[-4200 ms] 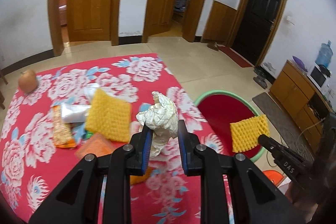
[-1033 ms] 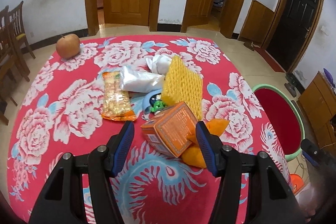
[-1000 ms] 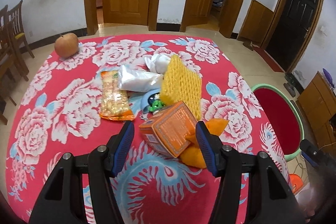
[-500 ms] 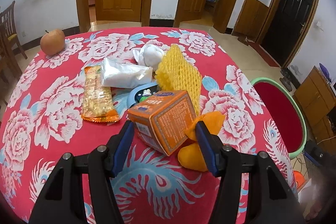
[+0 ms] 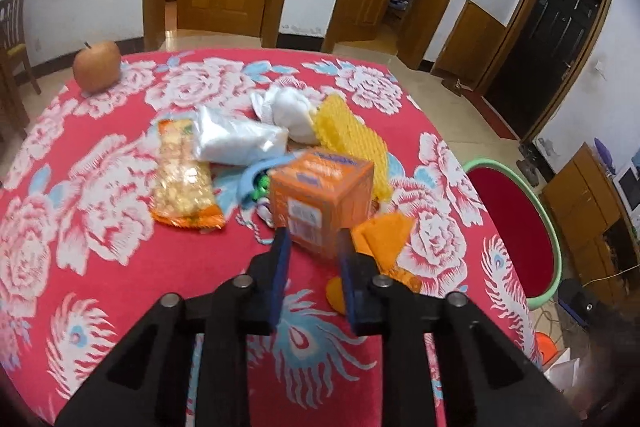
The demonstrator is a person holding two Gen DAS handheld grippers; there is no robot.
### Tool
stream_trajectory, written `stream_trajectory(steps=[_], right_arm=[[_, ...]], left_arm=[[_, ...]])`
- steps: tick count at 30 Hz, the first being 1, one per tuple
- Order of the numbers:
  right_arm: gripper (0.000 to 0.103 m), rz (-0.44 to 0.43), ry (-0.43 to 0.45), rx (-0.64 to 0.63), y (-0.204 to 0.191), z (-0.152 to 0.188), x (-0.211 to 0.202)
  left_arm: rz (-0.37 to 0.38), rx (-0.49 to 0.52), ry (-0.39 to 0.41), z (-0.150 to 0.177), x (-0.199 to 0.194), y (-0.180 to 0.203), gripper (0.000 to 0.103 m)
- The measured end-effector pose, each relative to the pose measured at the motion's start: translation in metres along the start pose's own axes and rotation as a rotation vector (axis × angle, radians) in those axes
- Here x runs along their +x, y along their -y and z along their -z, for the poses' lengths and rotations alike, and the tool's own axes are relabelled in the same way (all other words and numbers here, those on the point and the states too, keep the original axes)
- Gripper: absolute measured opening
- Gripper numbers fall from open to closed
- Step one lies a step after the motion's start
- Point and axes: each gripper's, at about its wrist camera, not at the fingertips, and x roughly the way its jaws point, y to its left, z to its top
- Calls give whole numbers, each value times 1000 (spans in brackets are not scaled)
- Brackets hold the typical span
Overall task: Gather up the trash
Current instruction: 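Grasp the orange box with the left tool and lift it, then grasp the orange wrapped bundle with the right tool while the left tool holds the orange box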
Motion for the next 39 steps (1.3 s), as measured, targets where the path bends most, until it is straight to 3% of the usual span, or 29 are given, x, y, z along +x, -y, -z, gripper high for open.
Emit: stream_trajectory(steps=[1, 2, 8, 14, 20, 28, 39], right_arm=[[71, -1, 0, -1, 0, 0, 0], [71, -2, -1, -3, -1, 0, 0], [71, 1, -2, -4, 0, 0, 0], [71, 12, -6, -2, 2, -2, 0], [71, 22, 1, -13, 0, -3, -6], [71, -11, 26, -50, -20, 0, -19], [71, -86, -1, -200, -87, 13, -15]], left_arm=[[-13, 9, 9, -3, -1, 0, 47], [-24, 16, 16, -5, -1, 0, 51], [-38, 81, 15, -21, 15, 6, 59], [-16, 126, 2, -23, 30, 14, 55], [-20, 101, 26, -18, 15, 11, 55], [-76, 68, 86, -13, -34, -6, 55], [-189, 17, 94, 6, -76, -41, 55]])
